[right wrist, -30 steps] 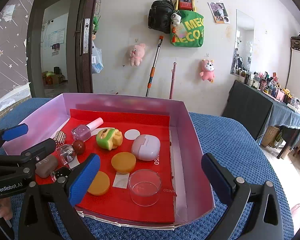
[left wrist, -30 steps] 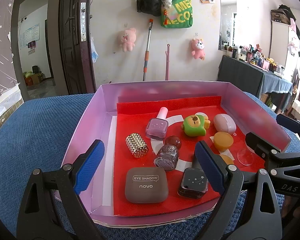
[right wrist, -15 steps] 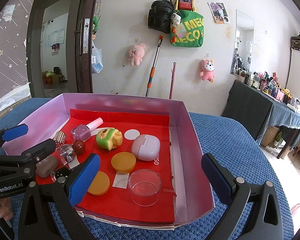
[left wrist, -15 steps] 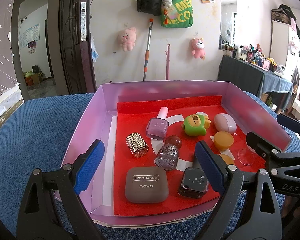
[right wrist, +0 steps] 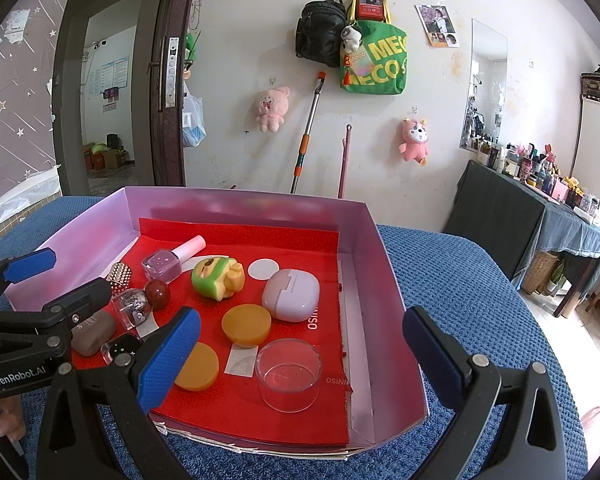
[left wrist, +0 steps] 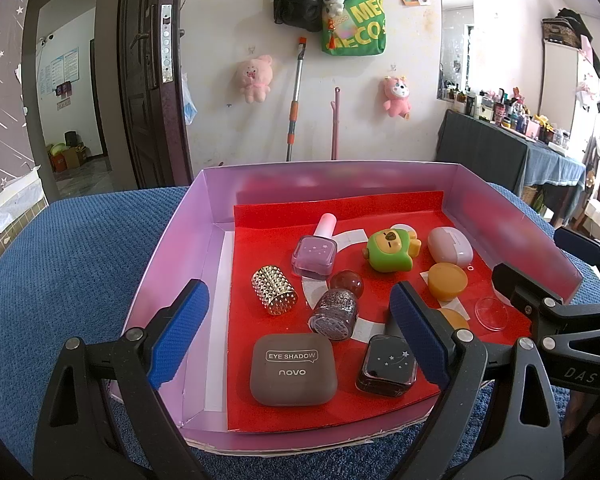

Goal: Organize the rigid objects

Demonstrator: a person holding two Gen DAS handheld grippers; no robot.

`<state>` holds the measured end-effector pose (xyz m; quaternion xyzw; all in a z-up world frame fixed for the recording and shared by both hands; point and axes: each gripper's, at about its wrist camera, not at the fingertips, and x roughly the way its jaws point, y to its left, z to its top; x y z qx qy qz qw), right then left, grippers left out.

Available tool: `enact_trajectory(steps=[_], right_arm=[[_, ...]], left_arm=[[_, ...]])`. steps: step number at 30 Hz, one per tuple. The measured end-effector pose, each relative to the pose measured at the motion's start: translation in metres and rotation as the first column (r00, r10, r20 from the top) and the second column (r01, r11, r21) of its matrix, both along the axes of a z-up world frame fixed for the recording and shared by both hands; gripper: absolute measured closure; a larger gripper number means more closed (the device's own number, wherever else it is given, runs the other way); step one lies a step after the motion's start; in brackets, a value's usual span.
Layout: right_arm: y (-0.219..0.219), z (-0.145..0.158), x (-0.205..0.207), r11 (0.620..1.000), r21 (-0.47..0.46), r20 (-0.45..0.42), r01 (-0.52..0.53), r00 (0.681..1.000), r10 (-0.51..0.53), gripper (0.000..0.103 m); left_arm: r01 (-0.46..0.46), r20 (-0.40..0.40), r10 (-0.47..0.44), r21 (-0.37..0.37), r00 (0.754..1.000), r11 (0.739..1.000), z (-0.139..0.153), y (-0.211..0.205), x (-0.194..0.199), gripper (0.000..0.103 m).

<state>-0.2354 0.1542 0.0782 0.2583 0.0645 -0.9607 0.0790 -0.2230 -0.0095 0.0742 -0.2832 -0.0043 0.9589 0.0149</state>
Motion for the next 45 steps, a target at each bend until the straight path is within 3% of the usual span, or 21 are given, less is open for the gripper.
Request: enact_trajectory(steps=[45], right_arm=[[0.0006, 0.0000, 0.0037, 1.000, -0.005, -0.006, -0.003, 1.000, 0.003, 0.000]], left_arm=[[-0.004, -0.006, 0.004, -0.008, 1.000, 1.000, -0.0027, -0.0012, 0.0052, 0.010]])
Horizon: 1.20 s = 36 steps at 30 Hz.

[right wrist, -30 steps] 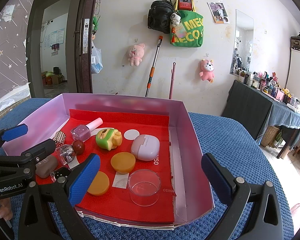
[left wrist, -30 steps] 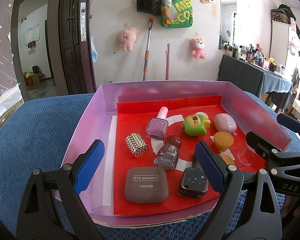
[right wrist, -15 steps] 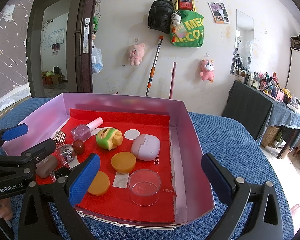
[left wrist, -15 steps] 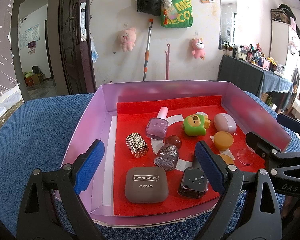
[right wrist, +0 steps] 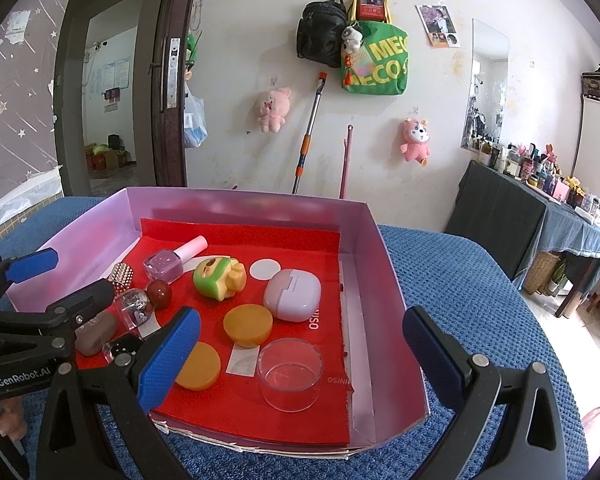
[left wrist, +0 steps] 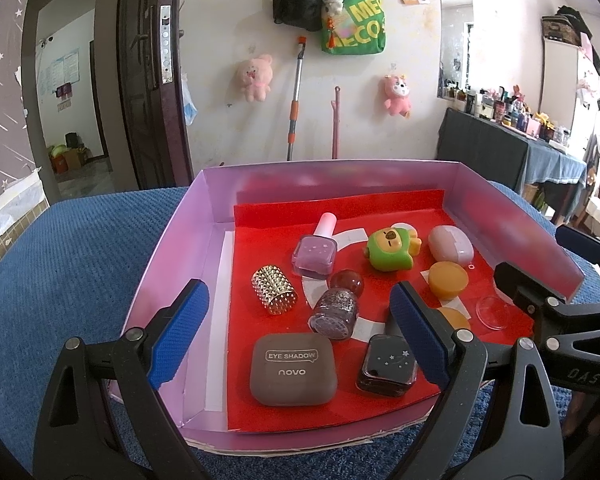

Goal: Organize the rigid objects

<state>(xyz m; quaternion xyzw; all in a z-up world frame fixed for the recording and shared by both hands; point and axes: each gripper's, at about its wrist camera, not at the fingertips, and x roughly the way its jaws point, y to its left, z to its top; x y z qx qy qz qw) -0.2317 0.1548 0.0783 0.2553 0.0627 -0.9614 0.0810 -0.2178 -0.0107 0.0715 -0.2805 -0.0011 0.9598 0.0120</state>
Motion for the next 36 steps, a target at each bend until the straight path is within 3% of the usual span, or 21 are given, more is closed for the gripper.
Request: enact_trajectory(steps=[8, 10, 14, 19, 25, 31, 34, 36], right_arm=[[0.005, 0.018, 0.038, 0.999, -0.025, -0.075, -0.024, 0.997, 0.022, 0.000], [0.007, 0.027, 0.060, 0.999, -0.035, -0.118, -0.032, 0.993, 0.028, 0.000], [0.014, 0.035, 0.089, 0.995, -0.085, -0.093, -0.047, 0.995, 0.039, 0.000], [0.016, 0.022, 0.102, 0.997, -0.072, 0.021, -0.028, 0.999, 0.030, 0.000], [0.015, -0.013, 0.098, 1.000, -0.016, 0.194, -0.008, 0.981, 0.011, 0.000], [0.025, -0.035, 0.081, 0.999, -0.012, 0.335, 0.050, 0.941, -0.043, 0.000], [0.025, -0.046, 0.073, 0.998, -0.004, 0.408, 0.055, 0.912, -0.049, 0.000], [0.026, -0.047, 0.073, 0.998, 0.006, 0.411, 0.059, 0.910, -0.057, 0.000]], left_arm=[[-0.027, -0.103, 0.016, -0.101, 0.995, 0.995, 0.020, 0.007, 0.047, 0.010], [-0.025, -0.096, 0.017, -0.088, 0.995, 0.996, 0.023, 0.006, 0.062, 0.010], [-0.012, -0.056, 0.012, -0.006, 0.998, 1.000, 0.024, -0.002, 0.084, 0.010], [0.022, 0.077, -0.023, 0.016, 0.997, 1.000, 0.010, 0.001, 0.089, 0.010], [0.033, 0.243, -0.035, 0.013, 0.969, 0.999, -0.026, 0.011, 0.081, 0.010], [-0.020, 0.317, 0.010, 0.029, 0.948, 0.999, -0.040, 0.005, 0.074, 0.010], [-0.024, 0.324, 0.021, 0.004, 0.946, 1.000, -0.041, 0.007, 0.074, 0.010], [-0.026, 0.324, 0.027, -0.008, 0.946, 1.000, -0.041, 0.009, 0.075, 0.008]])
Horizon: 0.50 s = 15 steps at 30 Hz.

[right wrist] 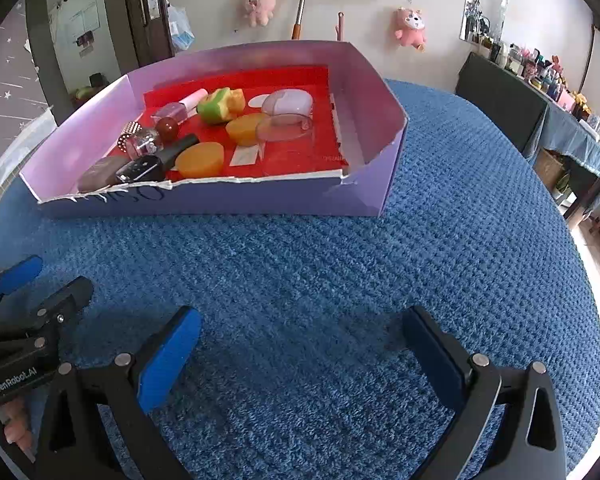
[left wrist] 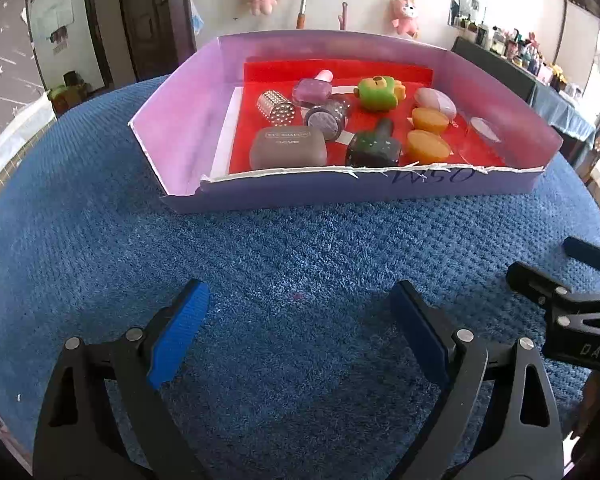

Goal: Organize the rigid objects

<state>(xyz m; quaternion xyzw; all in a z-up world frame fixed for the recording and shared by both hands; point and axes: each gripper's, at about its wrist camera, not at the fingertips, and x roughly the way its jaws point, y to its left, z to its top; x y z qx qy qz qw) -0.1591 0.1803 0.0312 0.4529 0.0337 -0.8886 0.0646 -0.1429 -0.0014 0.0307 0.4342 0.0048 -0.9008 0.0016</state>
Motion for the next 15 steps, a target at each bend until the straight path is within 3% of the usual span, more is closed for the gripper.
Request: enact_trajectory(steps=[8, 15], right_arm=[[0.0029, -0.0006, -0.0003, 1.000, 0.016, 0.011, 0.023, 1.000, -0.023, 0.000], [0.0042, -0.0003, -0.0004, 1.000, 0.017, 0.013, 0.022, 1.000, -0.022, 0.000]], left_arm=[[-0.017, 0.019, 0.017, 0.003, 1.000, 1.000, -0.0005, -0.0016, -0.0043, 0.000], [-0.020, 0.020, 0.020, 0.006, 1.000, 1.000, -0.0005, -0.0023, -0.0055, 0.000]])
